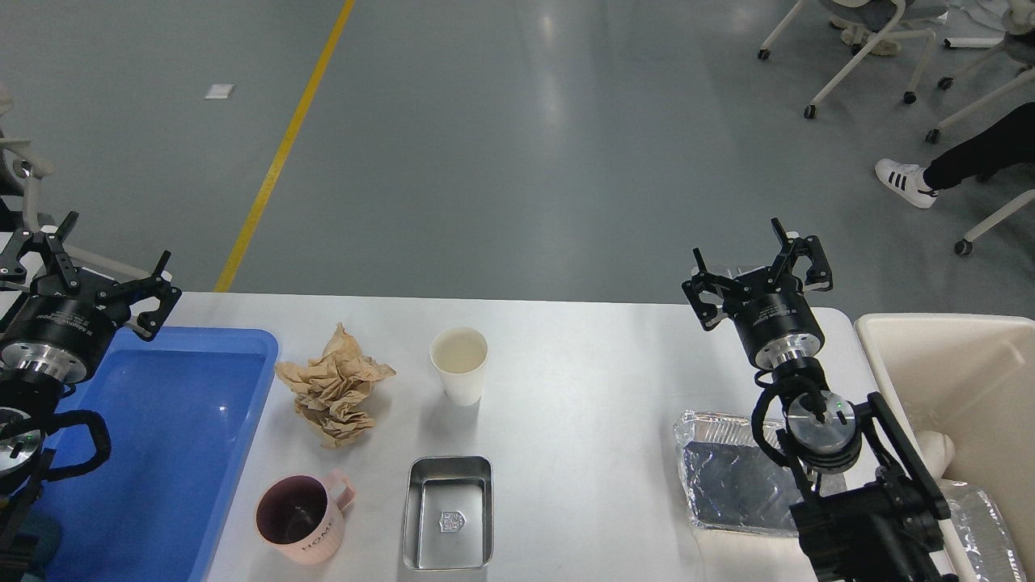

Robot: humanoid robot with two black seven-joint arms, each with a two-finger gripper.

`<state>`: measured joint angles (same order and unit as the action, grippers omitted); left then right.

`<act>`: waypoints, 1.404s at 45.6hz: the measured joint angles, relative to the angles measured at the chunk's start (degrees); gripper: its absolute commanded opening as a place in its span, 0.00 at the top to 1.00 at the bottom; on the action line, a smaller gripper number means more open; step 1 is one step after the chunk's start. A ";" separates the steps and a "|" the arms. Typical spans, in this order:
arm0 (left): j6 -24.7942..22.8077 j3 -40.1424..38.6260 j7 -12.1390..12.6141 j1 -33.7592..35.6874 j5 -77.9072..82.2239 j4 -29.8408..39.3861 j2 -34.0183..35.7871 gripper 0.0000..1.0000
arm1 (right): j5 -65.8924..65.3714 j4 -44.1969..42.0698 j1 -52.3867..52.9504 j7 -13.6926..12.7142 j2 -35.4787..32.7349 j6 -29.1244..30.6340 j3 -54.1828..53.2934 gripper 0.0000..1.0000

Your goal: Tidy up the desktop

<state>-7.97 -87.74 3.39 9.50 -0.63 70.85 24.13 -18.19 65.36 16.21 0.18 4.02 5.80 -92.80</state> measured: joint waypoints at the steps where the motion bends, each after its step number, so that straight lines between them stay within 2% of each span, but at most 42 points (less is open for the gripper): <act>1: -0.01 0.09 0.01 -0.01 0.00 -0.01 0.00 0.03 | 0.00 0.05 0.00 0.00 0.00 0.00 0.00 0.00; 20: 0.62 -0.38 0.00 0.85 -0.06 -2.29 -0.10 0.03 | 0.00 0.37 0.05 0.00 -0.24 0.07 -0.07 0.00; 32: -5.48 -0.93 -0.28 2.13 1.91 -5.96 3.10 0.03 | 0.00 -0.17 -0.15 0.08 -0.35 0.09 0.15 0.00; 36: -3.69 -0.14 -0.22 2.97 2.16 -6.70 3.10 0.03 | 0.00 -0.20 -0.15 0.20 -0.45 0.10 0.16 0.00; 43: 2.33 2.47 -0.33 3.77 6.91 -6.25 5.24 0.03 | -0.85 -0.07 -0.15 1.61 -0.65 0.47 0.12 0.00; 51: 5.08 11.39 -0.18 3.87 16.50 -3.85 14.41 0.03 | -1.14 0.36 -0.14 2.31 -2.22 1.33 0.19 0.00; 57: 6.98 23.43 -0.16 5.18 20.62 -1.28 24.22 0.03 | -1.38 0.39 -0.56 2.75 -5.86 1.64 1.52 0.00; 64: 12.08 38.11 -0.23 7.35 26.84 6.99 35.69 0.03 | -4.43 0.39 -0.57 2.80 -11.91 1.68 6.17 0.00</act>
<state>4.12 -49.64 3.16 16.85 26.21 77.85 59.81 -22.62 65.75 15.63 2.98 -7.89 7.48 -86.63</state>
